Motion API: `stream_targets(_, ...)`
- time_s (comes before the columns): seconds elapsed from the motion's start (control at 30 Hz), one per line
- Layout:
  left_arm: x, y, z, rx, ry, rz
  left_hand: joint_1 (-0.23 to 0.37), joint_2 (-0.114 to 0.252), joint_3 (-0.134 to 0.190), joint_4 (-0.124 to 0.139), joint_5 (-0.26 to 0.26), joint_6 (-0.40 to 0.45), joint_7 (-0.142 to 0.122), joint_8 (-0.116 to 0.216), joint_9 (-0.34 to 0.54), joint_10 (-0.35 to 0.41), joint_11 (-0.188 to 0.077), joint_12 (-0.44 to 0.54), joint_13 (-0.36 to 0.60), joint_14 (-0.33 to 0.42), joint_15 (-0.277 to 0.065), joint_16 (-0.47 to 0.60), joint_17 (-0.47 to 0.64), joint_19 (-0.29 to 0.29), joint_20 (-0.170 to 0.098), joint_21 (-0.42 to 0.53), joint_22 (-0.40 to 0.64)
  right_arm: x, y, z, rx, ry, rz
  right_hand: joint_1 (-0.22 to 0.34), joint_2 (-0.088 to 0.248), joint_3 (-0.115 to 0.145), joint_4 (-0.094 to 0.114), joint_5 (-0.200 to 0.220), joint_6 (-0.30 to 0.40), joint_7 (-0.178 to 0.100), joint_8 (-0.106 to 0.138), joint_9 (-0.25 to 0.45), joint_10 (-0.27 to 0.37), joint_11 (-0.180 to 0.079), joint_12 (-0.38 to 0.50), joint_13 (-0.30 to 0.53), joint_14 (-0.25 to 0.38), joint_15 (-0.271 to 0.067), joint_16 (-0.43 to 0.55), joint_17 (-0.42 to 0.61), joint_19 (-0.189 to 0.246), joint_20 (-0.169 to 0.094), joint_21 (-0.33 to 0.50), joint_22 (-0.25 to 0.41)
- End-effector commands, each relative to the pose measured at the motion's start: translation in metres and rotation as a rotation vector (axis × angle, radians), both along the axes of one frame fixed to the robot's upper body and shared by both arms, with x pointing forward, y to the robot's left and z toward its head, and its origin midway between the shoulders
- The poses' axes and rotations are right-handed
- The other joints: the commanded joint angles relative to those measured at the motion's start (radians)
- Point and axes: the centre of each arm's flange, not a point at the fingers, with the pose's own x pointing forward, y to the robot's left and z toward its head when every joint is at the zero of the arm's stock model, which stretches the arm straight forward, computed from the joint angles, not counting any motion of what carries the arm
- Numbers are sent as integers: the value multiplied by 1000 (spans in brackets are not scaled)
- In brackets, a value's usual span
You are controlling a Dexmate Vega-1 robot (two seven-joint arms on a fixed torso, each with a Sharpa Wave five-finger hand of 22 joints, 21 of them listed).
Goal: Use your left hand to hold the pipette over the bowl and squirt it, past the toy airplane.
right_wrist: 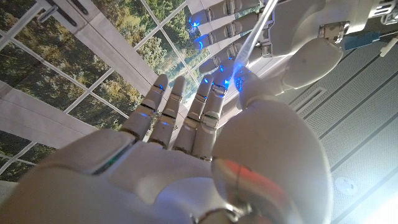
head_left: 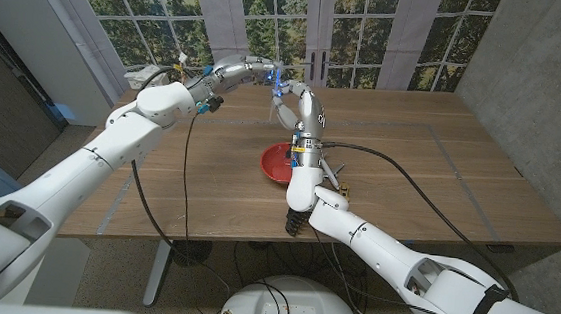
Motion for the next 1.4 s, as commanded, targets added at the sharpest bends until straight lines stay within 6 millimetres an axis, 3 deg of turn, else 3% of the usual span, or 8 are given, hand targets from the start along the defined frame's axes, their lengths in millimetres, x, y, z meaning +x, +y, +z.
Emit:
stream_targets(0.03,5,-3,1,-12,38,-40,18,2,10,1,1,28,5,8,2,20,-3,8,1,13,-92,5,0,11,-1,7,1,-1,6,0,-21,-13,3,-1,2,9,1,9,-1,-7,7,2,10,-6,-3,1,5,-148,-3,5,-6,-2,5,0)
stream_targets(0.23,6,1,0,-33,55,-50,34,5,17,2,1,69,-10,12,0,44,-13,13,0,29,-100,9,0,21,-5,10,1,-1,10,1,-25,-22,8,-1,2,9,1,9,-2,-6,8,1,10,-7,-4,2,5,-149,-4,8,-9,-2,5,0)
stream_targets(0.5,7,3,-1,-47,64,-46,64,19,31,4,0,152,8,19,-3,89,-26,20,0,43,-107,11,1,36,-7,13,1,1,10,2,-19,-22,10,-4,2,10,2,10,-5,-8,11,3,9,-6,-6,3,5,-148,-6,12,-11,-2,5,0)
stream_targets(0.97,11,0,0,-60,78,-62,88,51,47,7,0,196,-21,14,-4,96,-26,15,1,52,-105,13,2,44,-1,14,2,3,8,2,-18,-17,9,-8,-1,11,3,12,-7,-11,15,0,8,-8,-10,5,6,-146,-12,16,-14,-1,5,1)
stream_targets(1.23,9,-2,3,-60,74,-56,98,60,53,7,0,225,-33,13,-4,102,-24,14,2,52,-105,11,2,48,0,15,2,6,3,1,-3,-5,10,-23,4,-1,10,7,-39,-28,13,6,-6,3,-17,10,-6,-138,-8,34,-26,7,3,2)
stream_targets(1.4,8,-6,4,-48,69,-50,100,65,54,8,-1,228,-27,9,-5,102,-26,13,2,54,-106,12,2,49,1,14,2,6,1,1,1,-6,8,-30,6,-5,13,6,-47,-29,15,7,-9,7,-19,12,-8,-137,-8,40,-29,8,3,2)
